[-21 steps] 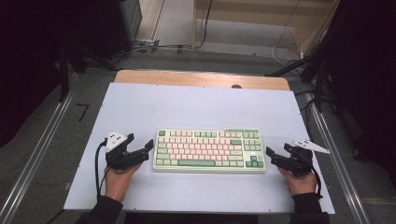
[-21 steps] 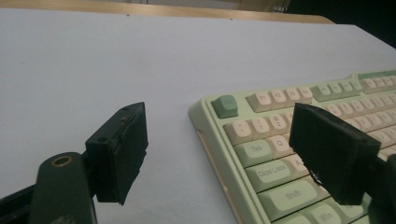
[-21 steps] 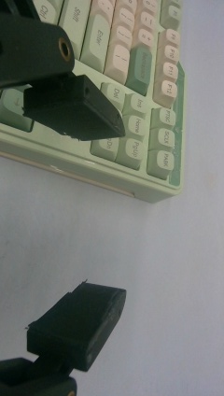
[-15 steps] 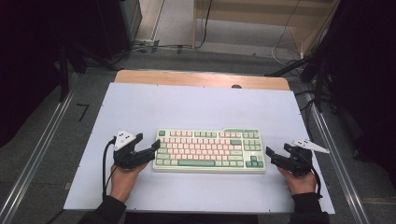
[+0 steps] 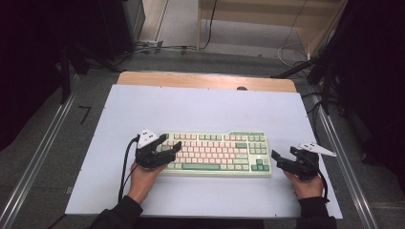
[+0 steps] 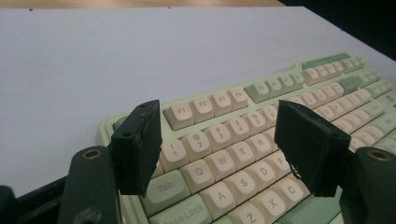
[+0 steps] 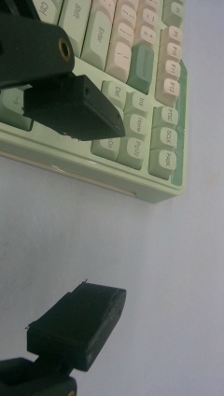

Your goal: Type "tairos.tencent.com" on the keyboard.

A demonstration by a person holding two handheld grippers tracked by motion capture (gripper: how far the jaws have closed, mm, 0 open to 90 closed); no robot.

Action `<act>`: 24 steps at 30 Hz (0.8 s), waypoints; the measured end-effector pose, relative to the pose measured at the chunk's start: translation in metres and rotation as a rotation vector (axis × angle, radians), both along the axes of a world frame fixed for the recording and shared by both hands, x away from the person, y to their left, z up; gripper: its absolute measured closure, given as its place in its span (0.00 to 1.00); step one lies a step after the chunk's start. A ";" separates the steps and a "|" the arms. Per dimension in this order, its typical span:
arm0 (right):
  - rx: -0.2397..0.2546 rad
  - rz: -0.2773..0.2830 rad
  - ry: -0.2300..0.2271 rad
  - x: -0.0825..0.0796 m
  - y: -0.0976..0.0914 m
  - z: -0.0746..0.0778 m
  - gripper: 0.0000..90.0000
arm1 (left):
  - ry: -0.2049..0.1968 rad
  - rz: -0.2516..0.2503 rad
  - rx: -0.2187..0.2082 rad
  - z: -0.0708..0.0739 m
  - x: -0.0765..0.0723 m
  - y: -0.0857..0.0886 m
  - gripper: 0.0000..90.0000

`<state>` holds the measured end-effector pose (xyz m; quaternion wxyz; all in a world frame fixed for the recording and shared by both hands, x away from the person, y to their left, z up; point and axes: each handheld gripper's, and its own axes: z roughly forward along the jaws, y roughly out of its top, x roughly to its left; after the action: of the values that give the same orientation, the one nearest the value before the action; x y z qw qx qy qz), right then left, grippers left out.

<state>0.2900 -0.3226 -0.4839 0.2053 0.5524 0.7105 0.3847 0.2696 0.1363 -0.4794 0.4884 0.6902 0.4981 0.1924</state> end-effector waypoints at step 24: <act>-0.002 0.004 -0.010 -0.001 0.001 0.001 0.20 | 0.045 -0.111 0.054 -0.002 0.012 -0.033 1.00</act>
<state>0.2893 -0.3219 -0.4828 0.2087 0.5489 0.7108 0.3873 0.2812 0.1029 -0.4812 0.4684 0.7337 0.4644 0.1629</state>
